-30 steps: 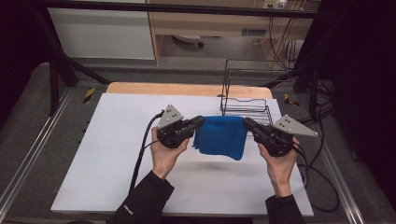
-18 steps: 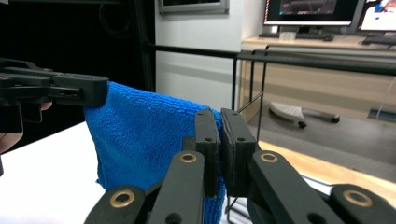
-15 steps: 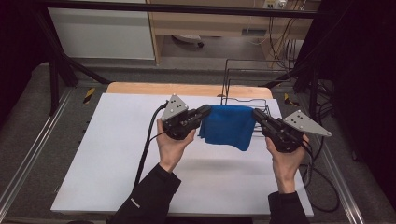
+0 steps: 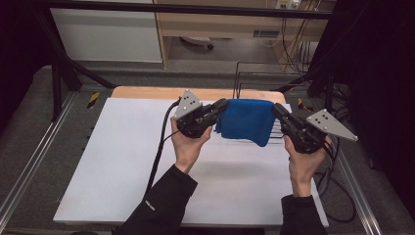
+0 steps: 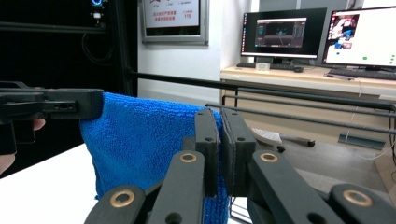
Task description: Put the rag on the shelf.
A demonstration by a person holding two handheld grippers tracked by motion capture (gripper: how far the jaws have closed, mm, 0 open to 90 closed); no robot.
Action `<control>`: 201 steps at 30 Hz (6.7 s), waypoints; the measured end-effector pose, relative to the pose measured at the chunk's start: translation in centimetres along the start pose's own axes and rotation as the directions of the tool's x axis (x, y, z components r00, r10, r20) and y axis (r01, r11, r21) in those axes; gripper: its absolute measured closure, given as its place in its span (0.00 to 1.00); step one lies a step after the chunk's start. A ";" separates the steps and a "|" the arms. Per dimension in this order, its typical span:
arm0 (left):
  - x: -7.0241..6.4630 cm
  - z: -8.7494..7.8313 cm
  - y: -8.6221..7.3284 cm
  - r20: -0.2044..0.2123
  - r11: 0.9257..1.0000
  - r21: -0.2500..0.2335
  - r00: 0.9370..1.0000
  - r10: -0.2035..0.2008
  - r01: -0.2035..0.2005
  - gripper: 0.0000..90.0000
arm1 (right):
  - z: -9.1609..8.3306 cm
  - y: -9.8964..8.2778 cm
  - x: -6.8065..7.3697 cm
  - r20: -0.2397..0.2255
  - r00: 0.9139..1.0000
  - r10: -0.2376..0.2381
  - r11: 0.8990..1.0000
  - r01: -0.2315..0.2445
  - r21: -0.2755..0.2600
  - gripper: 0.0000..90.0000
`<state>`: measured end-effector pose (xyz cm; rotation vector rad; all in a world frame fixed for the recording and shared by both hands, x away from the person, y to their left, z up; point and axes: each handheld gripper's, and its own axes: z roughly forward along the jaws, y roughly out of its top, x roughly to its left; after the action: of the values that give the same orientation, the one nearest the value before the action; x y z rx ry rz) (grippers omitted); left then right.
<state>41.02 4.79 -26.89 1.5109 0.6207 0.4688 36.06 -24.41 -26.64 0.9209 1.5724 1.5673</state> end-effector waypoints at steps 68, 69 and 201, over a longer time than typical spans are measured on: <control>0.0 9.6 11.4 -0.017 0.989 -0.141 0.999 0.038 -0.040 0.95 | 3.2 10.8 -7.6 0.158 0.987 -0.020 0.985 0.047 -0.168 0.96; 0.2 9.7 11.5 -0.021 0.989 -0.142 0.999 0.041 -0.043 0.95 | 3.4 10.9 -7.7 0.157 0.987 -0.022 0.984 0.049 -0.170 0.96; 1.1 11.2 0.5 0.062 0.940 0.329 0.995 0.078 -0.094 1.00 | 5.0 -1.1 -10.2 -0.009 0.999 0.038 0.958 -0.034 0.285 0.97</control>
<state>49.10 -3.10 -27.01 1.8702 0.6190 0.4063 45.38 -30.92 -27.72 1.0994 1.8337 1.3952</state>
